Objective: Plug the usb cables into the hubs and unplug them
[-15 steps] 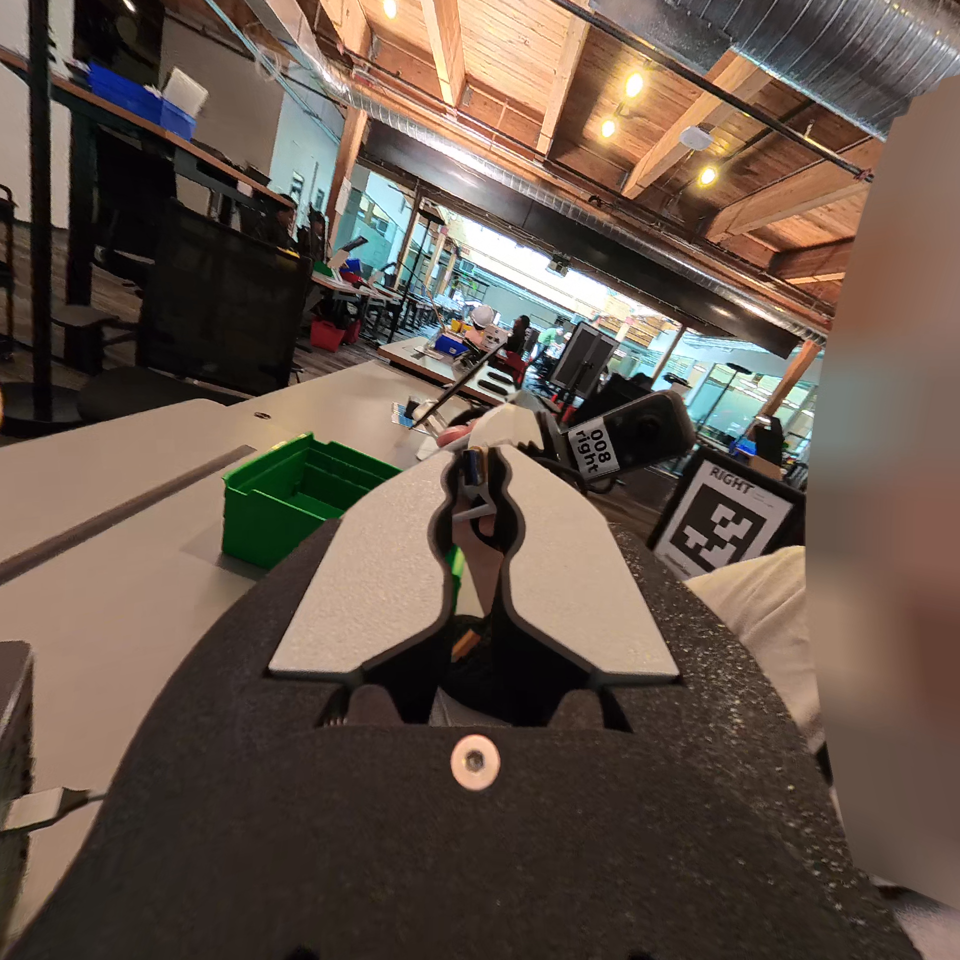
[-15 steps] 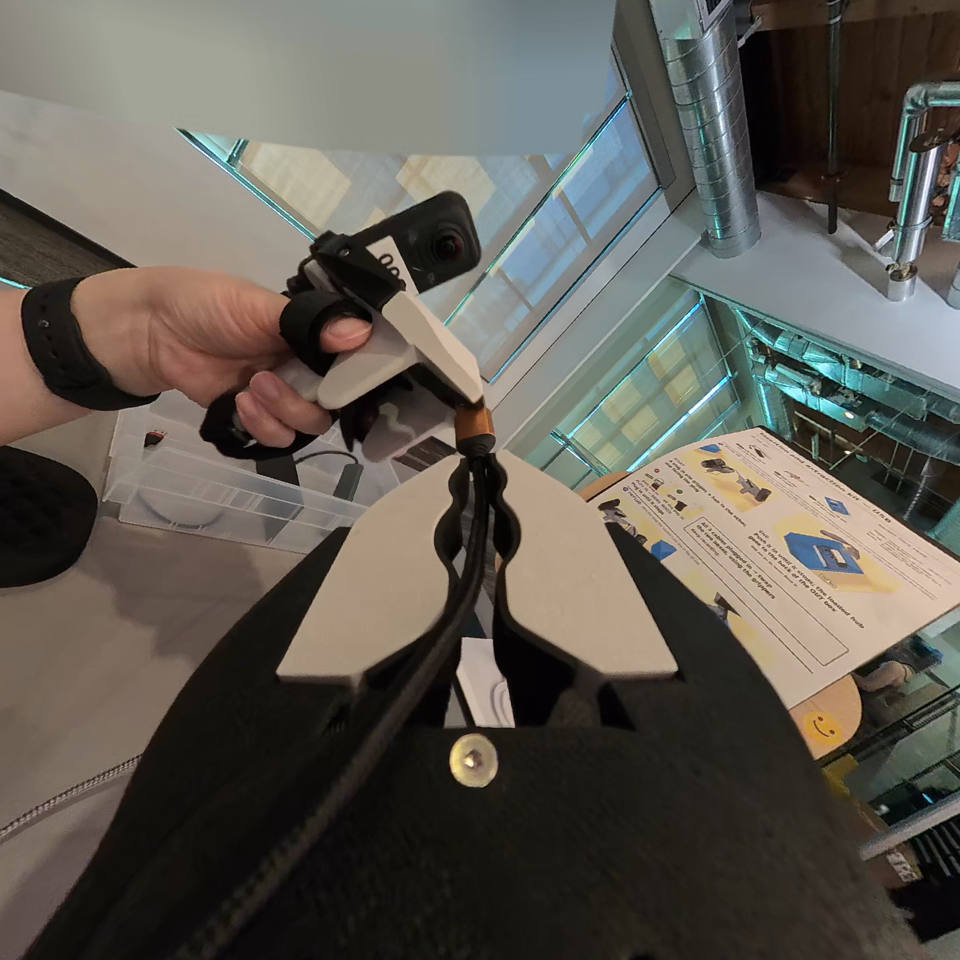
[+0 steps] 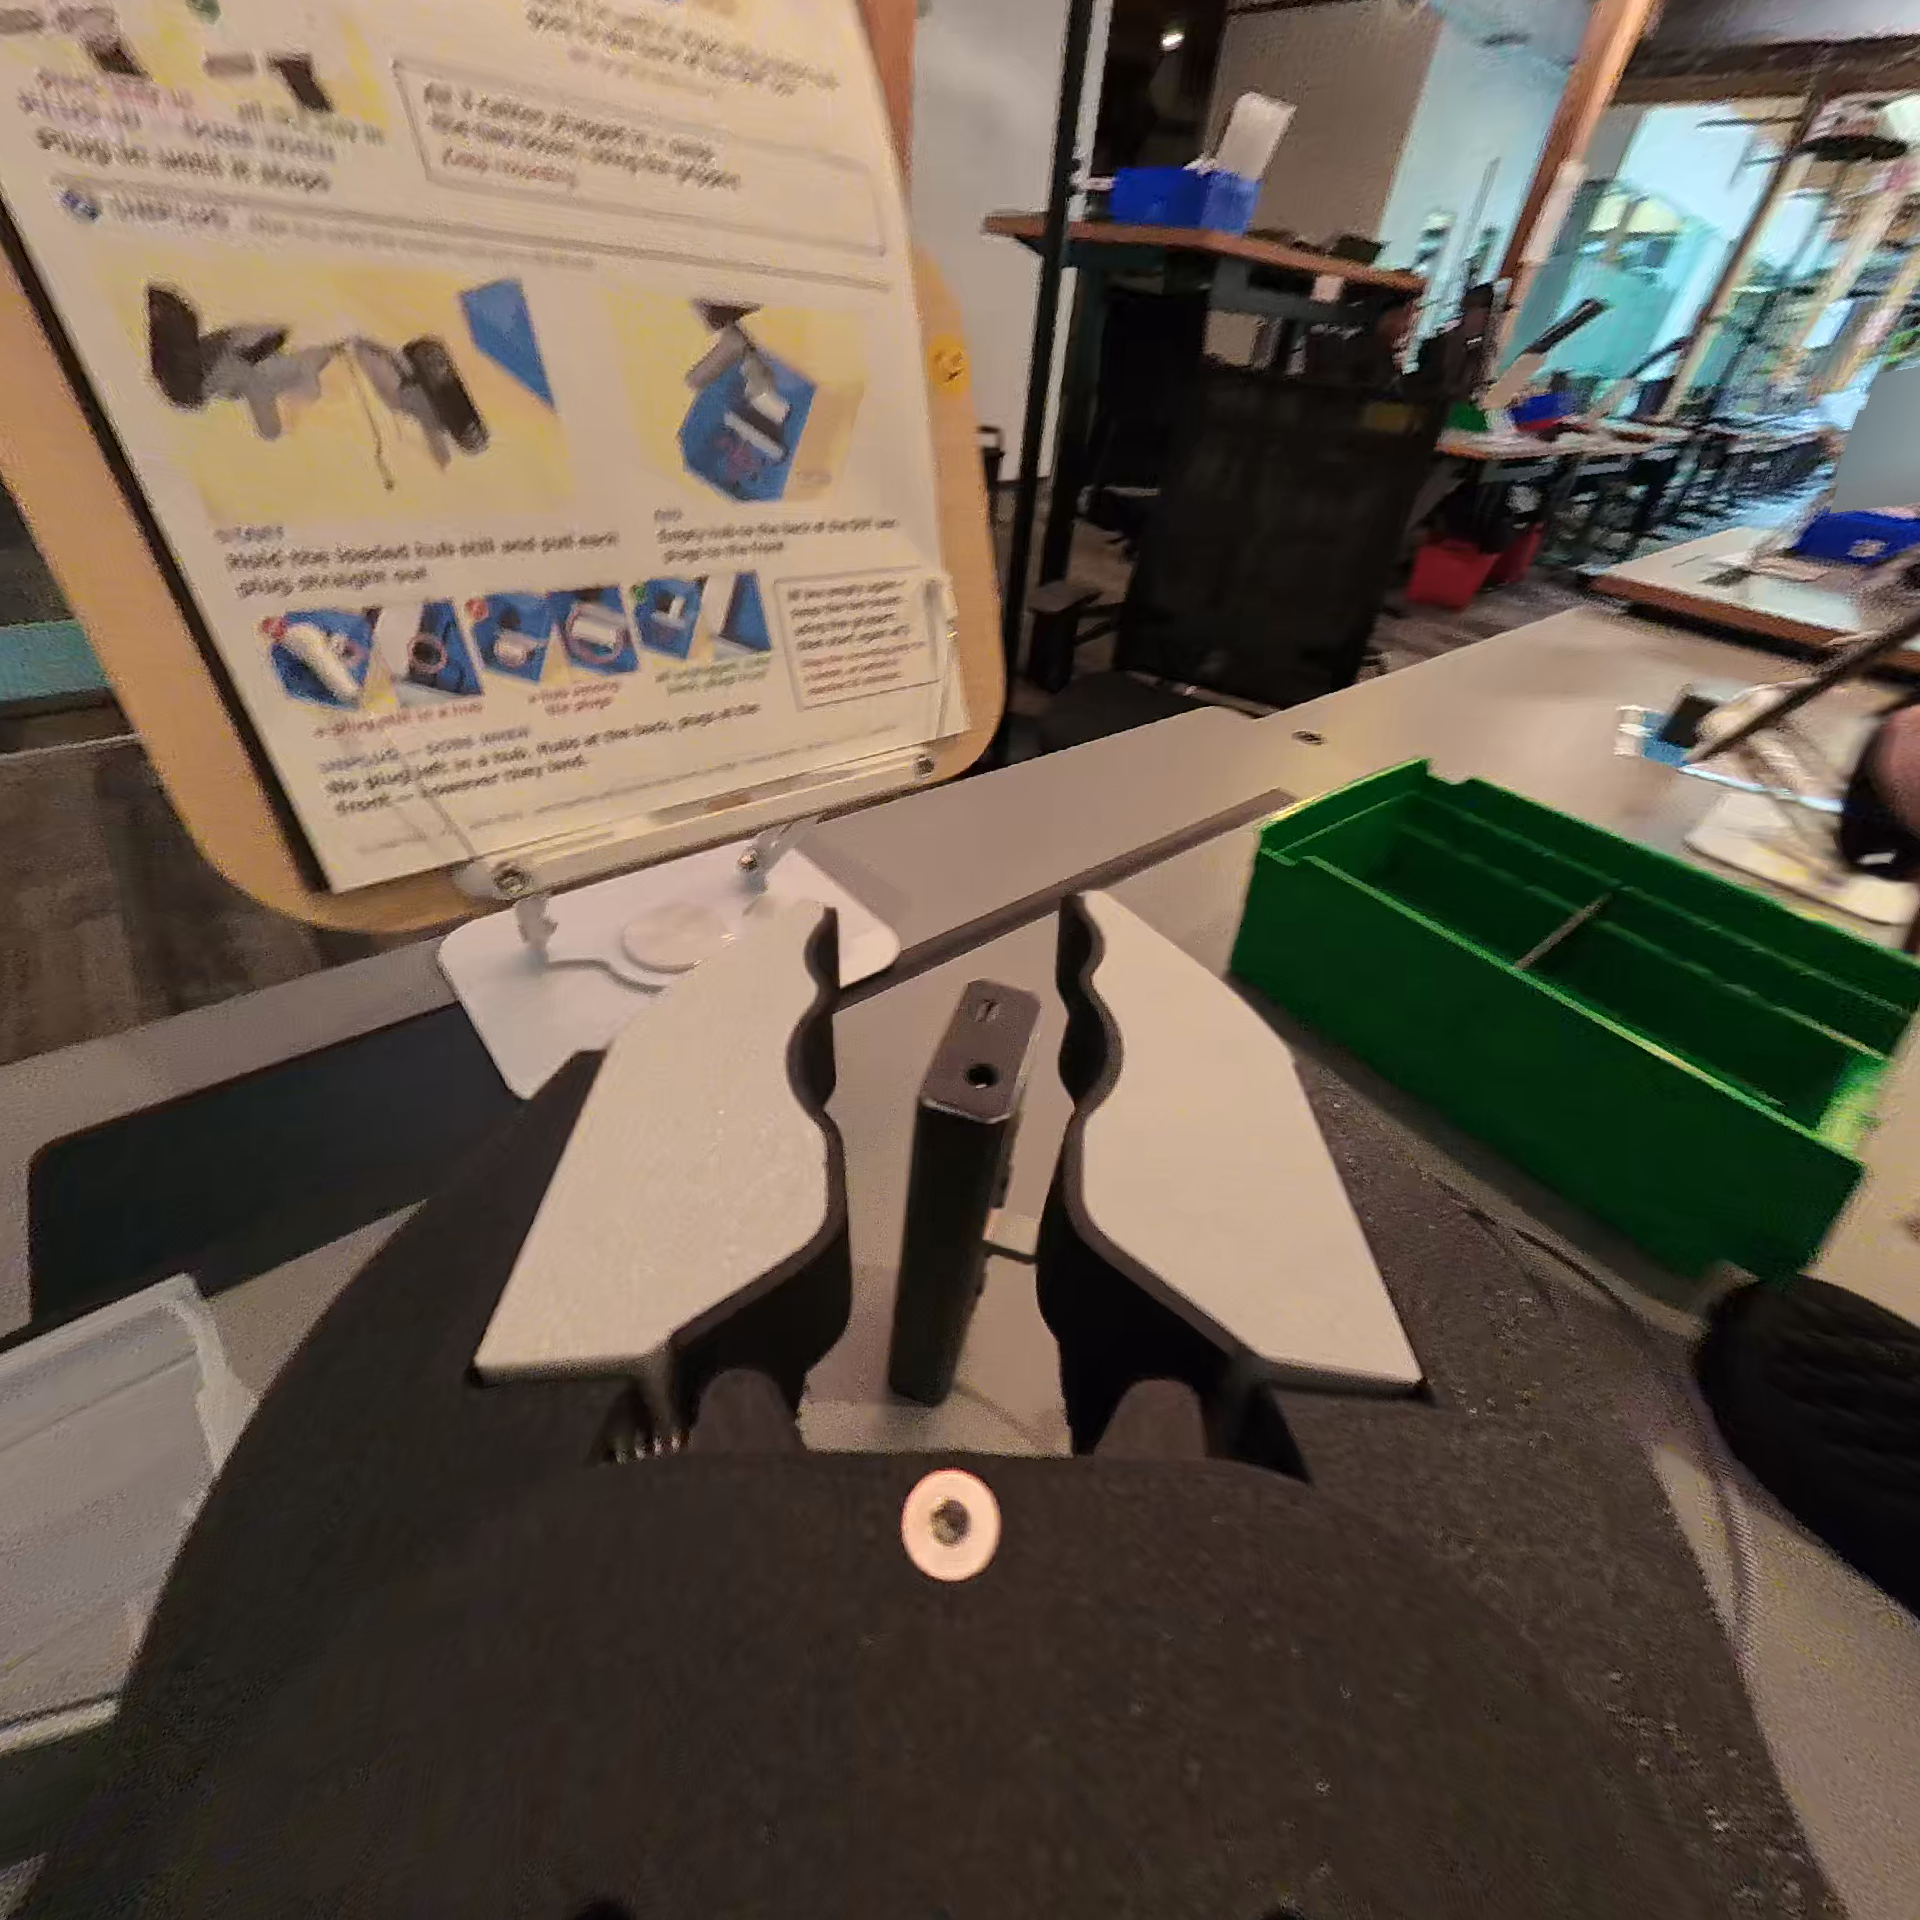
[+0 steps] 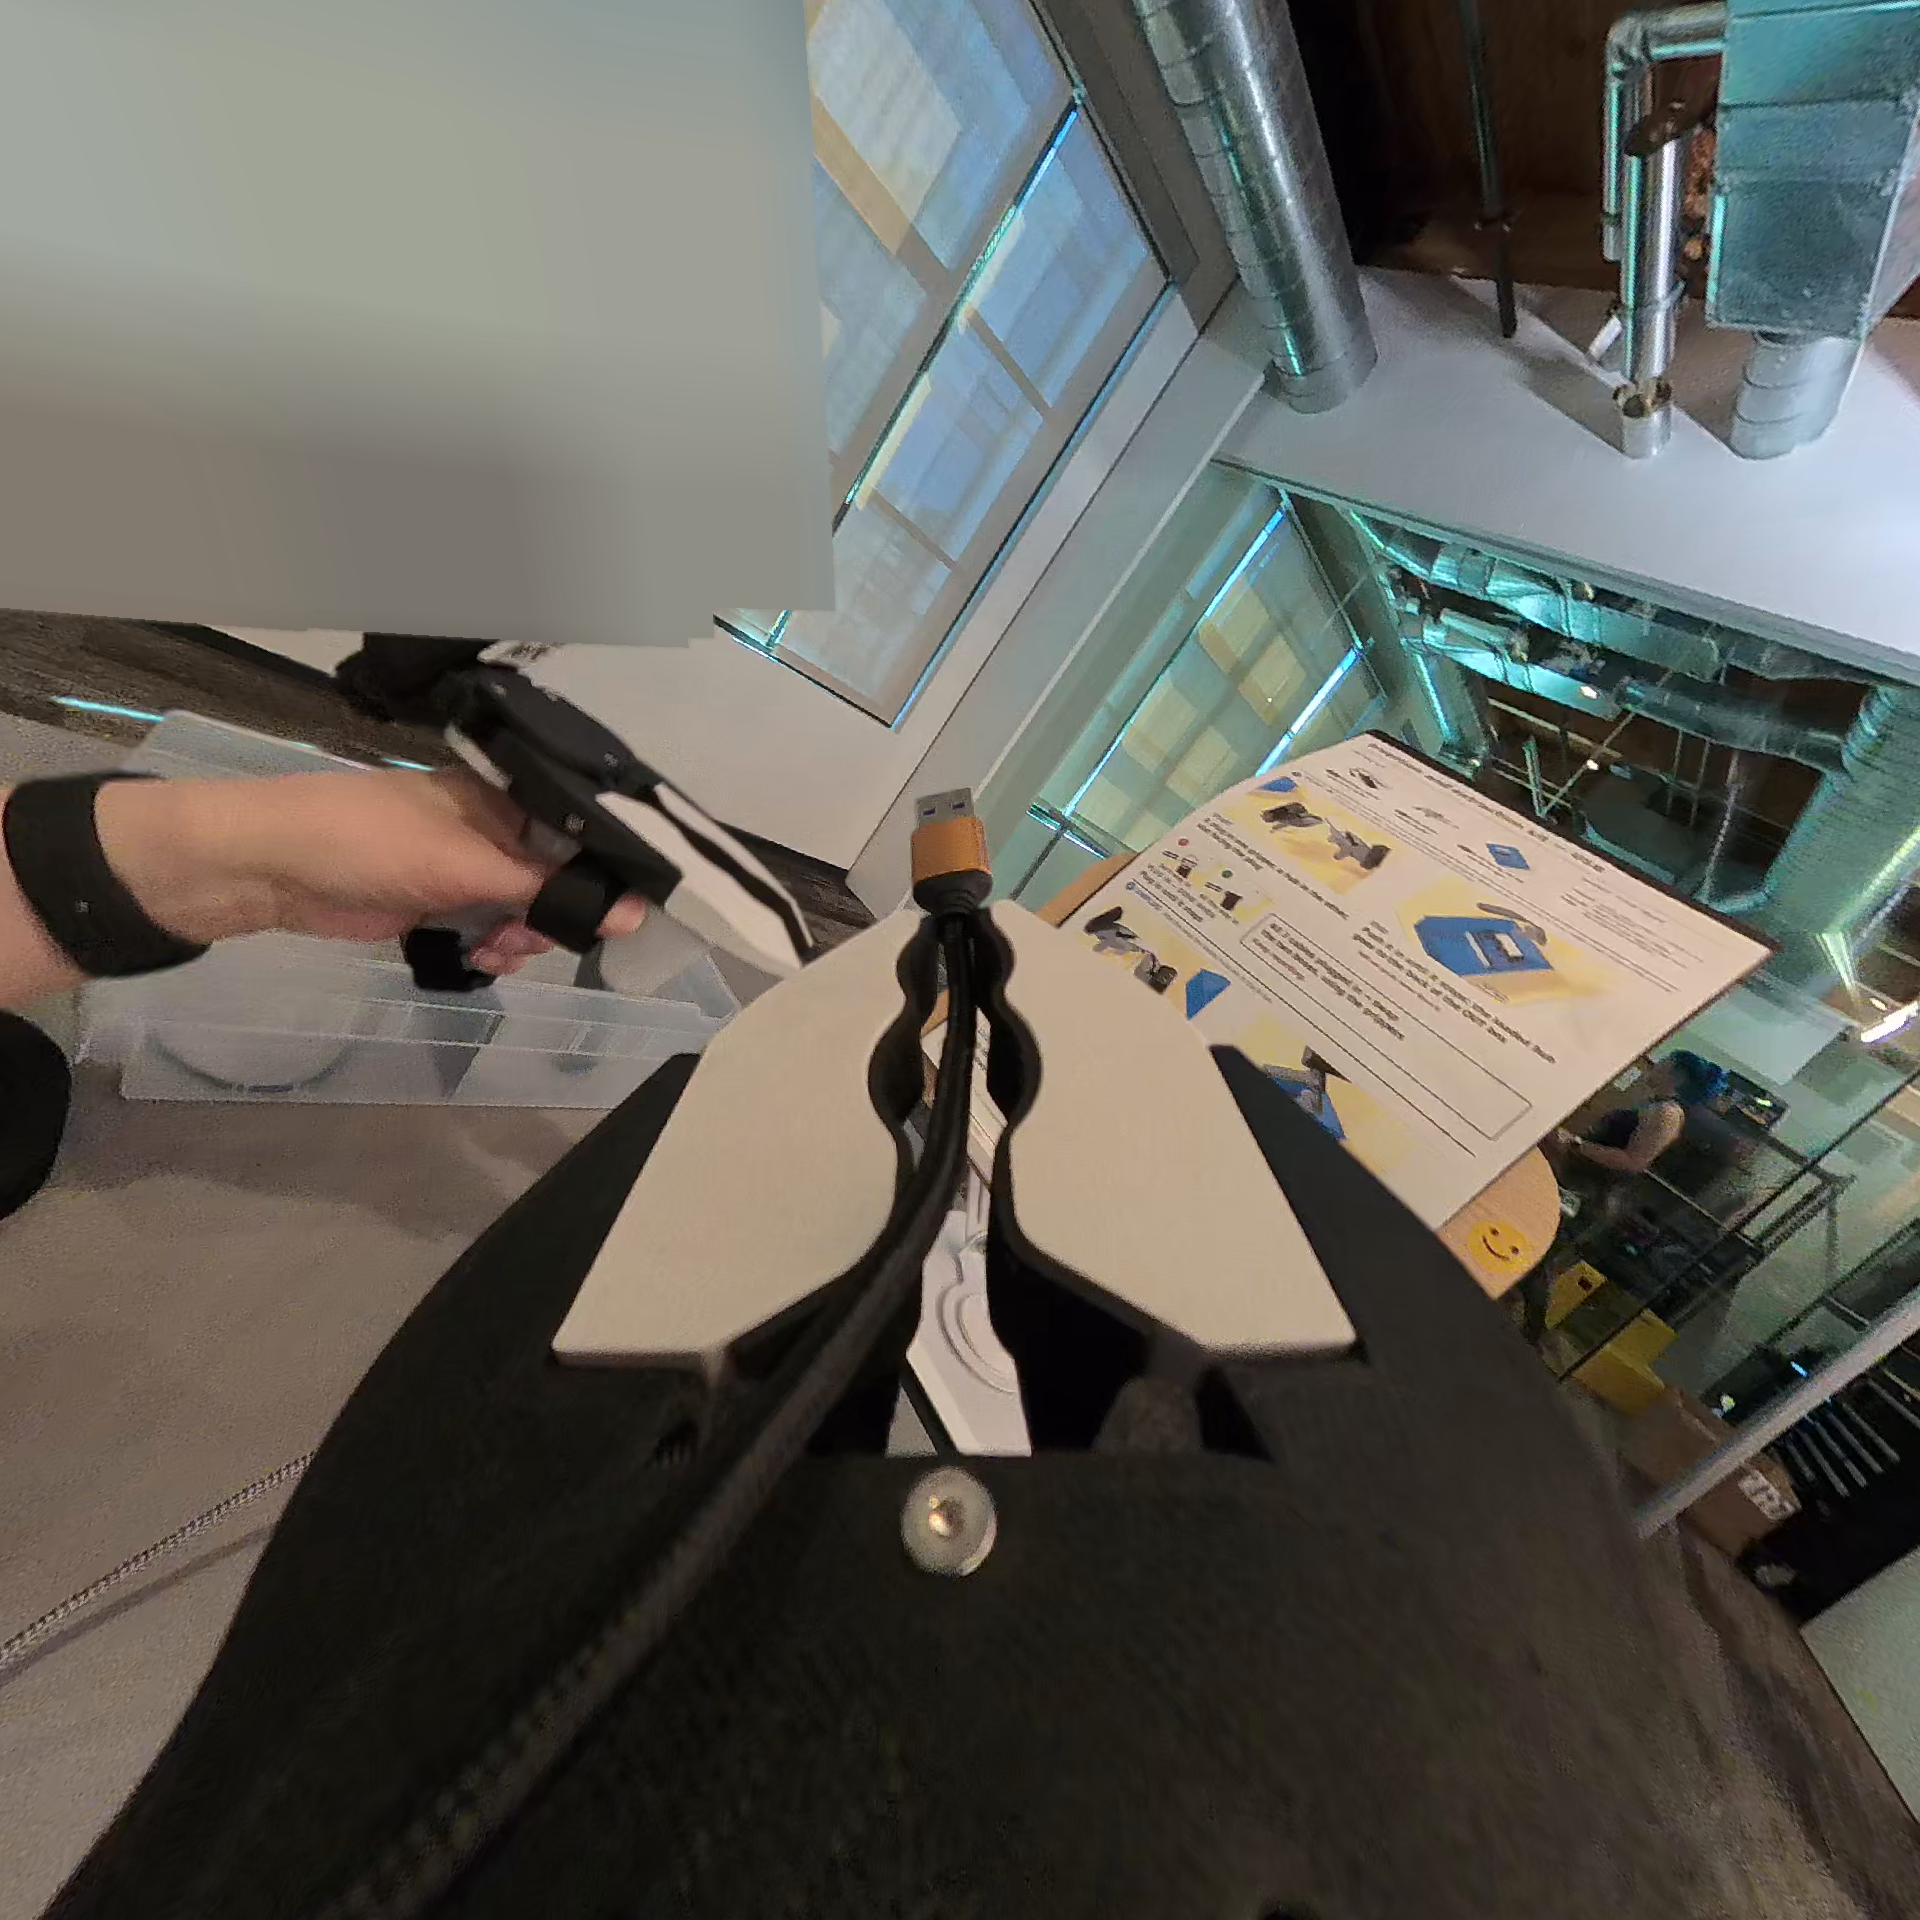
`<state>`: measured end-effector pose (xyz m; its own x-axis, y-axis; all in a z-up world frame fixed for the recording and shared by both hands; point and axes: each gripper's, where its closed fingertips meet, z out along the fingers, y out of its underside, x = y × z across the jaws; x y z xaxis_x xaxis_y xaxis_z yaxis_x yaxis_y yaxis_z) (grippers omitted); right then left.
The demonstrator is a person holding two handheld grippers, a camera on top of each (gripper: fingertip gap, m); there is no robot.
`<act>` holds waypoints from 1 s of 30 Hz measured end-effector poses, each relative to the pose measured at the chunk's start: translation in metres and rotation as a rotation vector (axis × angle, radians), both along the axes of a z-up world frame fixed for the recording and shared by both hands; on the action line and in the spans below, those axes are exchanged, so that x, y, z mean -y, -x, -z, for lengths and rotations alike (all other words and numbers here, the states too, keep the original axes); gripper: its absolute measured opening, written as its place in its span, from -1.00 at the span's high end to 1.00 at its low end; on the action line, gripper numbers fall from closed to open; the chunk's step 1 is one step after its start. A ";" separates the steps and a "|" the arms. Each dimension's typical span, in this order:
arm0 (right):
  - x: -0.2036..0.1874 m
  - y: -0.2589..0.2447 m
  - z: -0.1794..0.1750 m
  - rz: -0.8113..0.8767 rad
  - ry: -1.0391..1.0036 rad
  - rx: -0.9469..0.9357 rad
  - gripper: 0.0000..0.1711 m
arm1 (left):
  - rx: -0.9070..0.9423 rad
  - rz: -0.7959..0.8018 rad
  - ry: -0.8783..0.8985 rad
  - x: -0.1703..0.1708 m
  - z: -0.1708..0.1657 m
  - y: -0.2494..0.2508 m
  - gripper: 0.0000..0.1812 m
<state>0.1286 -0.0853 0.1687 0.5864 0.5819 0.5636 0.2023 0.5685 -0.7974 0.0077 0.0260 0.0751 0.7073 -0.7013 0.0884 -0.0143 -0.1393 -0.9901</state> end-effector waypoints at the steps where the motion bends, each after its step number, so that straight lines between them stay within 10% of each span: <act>1: -0.002 -0.003 -0.001 0.007 0.007 -0.010 0.92 | -0.009 -0.037 -0.006 -0.007 0.008 0.002 0.52; 13: -0.019 -0.025 -0.003 0.060 0.113 -0.085 0.92 | -0.155 -0.479 -0.104 -0.039 0.068 0.032 0.42; 30: -0.025 -0.026 0.003 0.069 0.146 -0.058 0.92 | -0.346 -0.320 0.352 -0.023 0.142 0.031 0.53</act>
